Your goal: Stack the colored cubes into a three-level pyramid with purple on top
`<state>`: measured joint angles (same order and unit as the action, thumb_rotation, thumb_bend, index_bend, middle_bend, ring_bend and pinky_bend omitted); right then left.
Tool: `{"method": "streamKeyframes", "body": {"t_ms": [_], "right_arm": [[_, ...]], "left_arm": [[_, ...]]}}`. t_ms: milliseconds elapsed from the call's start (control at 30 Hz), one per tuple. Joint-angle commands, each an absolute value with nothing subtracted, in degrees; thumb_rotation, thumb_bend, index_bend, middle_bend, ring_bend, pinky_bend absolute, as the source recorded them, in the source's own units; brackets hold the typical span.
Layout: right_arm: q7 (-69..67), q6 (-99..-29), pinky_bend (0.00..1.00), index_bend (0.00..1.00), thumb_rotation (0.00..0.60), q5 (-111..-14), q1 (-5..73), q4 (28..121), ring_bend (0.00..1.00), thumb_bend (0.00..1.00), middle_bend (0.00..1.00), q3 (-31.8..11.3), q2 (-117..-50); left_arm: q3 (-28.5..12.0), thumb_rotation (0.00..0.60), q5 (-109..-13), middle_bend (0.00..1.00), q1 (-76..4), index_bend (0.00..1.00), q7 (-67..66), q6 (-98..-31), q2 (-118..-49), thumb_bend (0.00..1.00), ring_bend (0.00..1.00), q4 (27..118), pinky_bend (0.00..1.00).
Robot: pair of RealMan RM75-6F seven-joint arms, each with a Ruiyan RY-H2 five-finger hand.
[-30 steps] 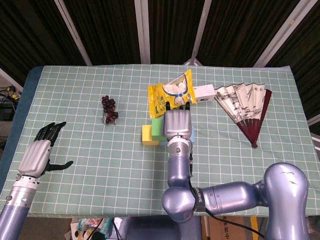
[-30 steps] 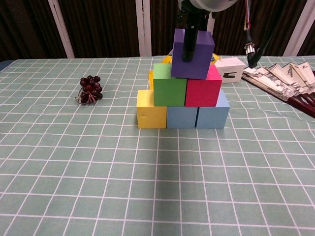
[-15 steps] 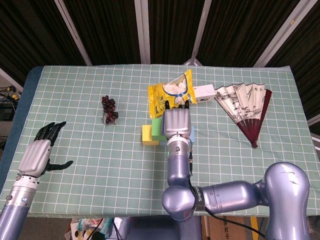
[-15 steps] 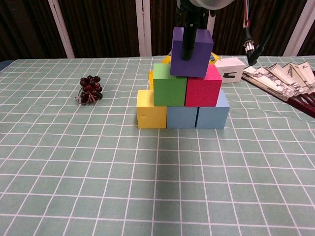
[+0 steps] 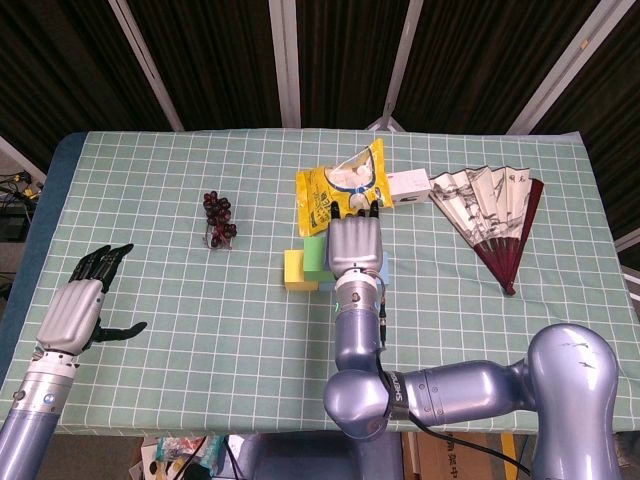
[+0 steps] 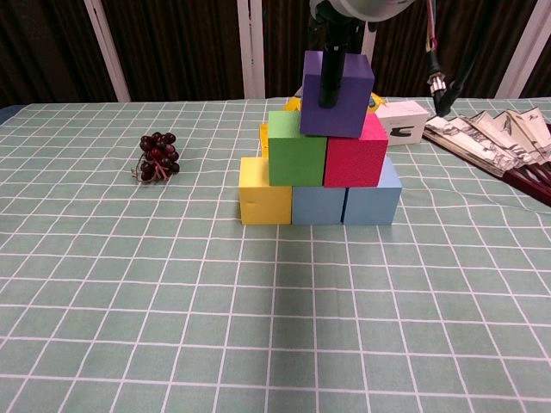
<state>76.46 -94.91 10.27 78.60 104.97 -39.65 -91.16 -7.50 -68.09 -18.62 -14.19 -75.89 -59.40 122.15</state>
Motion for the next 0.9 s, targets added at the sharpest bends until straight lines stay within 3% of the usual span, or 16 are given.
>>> {"method": "streamKeyframes", "body": {"t_ms": [33,900], "right_arm": [[76.5,-94.9,0.0,0.02,0.6,10.4,78.7,104.9,0.2,0.31,0.44,-39.6,-91.1],[76.3,-94.5,0.0,0.02,0.6,11.0,79.1,104.5,0.2,0.31,0.44,-38.8,-90.9]], "left_arm": [[-7.5,0.6,-68.1,0.08,-18.6,0.0,-14.2,-75.9,-59.4,0.09,0.01,122.2,0.0],[-7.4,0.6,-67.9,0.08,-18.8,0.0,-14.7,-75.6,-59.5,0.1,0.01,122.1,0.0]]}}
